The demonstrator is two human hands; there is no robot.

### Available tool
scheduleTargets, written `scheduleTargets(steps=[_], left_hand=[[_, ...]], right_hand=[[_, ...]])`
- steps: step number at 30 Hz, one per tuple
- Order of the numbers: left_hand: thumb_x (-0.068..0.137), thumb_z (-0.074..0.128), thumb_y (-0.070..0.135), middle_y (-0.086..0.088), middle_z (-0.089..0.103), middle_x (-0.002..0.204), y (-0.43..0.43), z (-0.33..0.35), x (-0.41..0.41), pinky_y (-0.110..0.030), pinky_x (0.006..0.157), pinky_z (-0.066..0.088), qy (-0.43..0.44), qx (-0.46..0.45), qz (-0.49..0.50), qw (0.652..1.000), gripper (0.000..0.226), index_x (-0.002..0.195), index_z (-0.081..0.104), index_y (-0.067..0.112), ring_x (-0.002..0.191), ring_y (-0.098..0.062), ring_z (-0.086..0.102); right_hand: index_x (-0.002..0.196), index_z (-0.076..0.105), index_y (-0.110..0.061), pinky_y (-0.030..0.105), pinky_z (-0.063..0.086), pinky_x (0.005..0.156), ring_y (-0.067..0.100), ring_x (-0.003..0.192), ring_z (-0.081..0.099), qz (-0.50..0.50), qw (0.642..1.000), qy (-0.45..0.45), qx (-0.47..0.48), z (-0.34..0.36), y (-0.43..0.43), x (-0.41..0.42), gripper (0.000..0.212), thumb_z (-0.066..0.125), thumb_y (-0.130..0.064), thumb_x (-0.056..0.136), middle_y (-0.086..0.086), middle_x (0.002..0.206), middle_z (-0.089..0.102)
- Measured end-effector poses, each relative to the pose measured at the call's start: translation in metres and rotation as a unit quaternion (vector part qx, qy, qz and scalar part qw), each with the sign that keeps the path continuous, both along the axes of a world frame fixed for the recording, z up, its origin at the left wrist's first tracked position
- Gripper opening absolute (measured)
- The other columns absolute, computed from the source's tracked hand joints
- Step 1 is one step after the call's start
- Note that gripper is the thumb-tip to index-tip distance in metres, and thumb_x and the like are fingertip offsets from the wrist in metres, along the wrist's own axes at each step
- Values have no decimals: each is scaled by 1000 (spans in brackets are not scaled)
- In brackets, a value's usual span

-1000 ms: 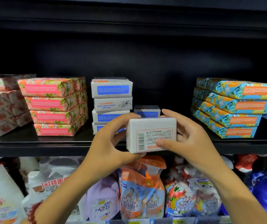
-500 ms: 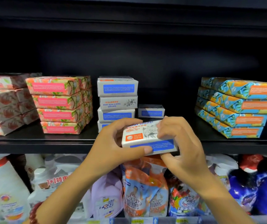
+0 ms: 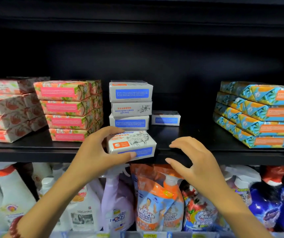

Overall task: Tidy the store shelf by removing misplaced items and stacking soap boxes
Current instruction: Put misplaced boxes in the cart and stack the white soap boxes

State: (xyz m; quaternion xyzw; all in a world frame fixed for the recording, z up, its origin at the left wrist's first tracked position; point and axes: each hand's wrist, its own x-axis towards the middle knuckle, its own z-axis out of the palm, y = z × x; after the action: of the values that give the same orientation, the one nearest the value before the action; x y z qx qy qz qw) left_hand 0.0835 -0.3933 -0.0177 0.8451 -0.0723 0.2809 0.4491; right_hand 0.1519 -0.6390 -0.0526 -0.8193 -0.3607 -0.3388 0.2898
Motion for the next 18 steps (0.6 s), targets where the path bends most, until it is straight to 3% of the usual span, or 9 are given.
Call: scheduleTargets(steps=[3, 6, 9, 15, 18], left_hand=[[46, 69, 67, 20, 61, 102, 4, 0, 2, -14, 80, 46, -27, 62, 25, 997, 56, 96, 58, 45, 97, 7, 57], [62, 67, 60, 15, 58, 108, 6, -7, 3, -8, 87, 39, -114, 112, 37, 986, 43, 98, 64, 36, 103, 5, 54], [71, 66, 52, 11, 63, 106, 4, -16, 5, -17, 90, 41, -165, 137, 59, 975, 40, 99, 70, 24, 103, -4, 56], [76, 64, 49, 8, 64, 106, 0, -20, 10, -23, 91, 42, -175, 148, 79, 970, 41, 102, 70, 17, 104, -8, 56], [77, 62, 49, 10, 62, 107, -1, -20, 14, -19, 91, 40, -166, 153, 87, 970, 42, 103, 70, 17, 105, -7, 54]], right_hand=[[101, 63, -21, 19, 48, 79, 1, 97, 52, -21, 999, -22, -14, -5, 1, 2, 31, 56, -45, 82, -11, 103, 59], [98, 64, -20, 19, 48, 78, 2, 95, 52, -27, 999, -36, -13, -7, 2, 2, 27, 58, -41, 81, -10, 100, 61], [98, 64, -20, 16, 45, 78, 3, 95, 52, -27, 999, -36, -13, -7, 2, 3, 30, 54, -43, 82, -9, 99, 61], [97, 64, -20, 12, 41, 78, 4, 93, 51, -27, 999, -32, -14, -8, 3, 1, 30, 51, -44, 83, -9, 97, 62], [97, 64, -20, 11, 40, 77, 3, 92, 51, -28, 999, -23, -18, -7, 1, 2, 30, 51, -44, 83, -9, 97, 61]])
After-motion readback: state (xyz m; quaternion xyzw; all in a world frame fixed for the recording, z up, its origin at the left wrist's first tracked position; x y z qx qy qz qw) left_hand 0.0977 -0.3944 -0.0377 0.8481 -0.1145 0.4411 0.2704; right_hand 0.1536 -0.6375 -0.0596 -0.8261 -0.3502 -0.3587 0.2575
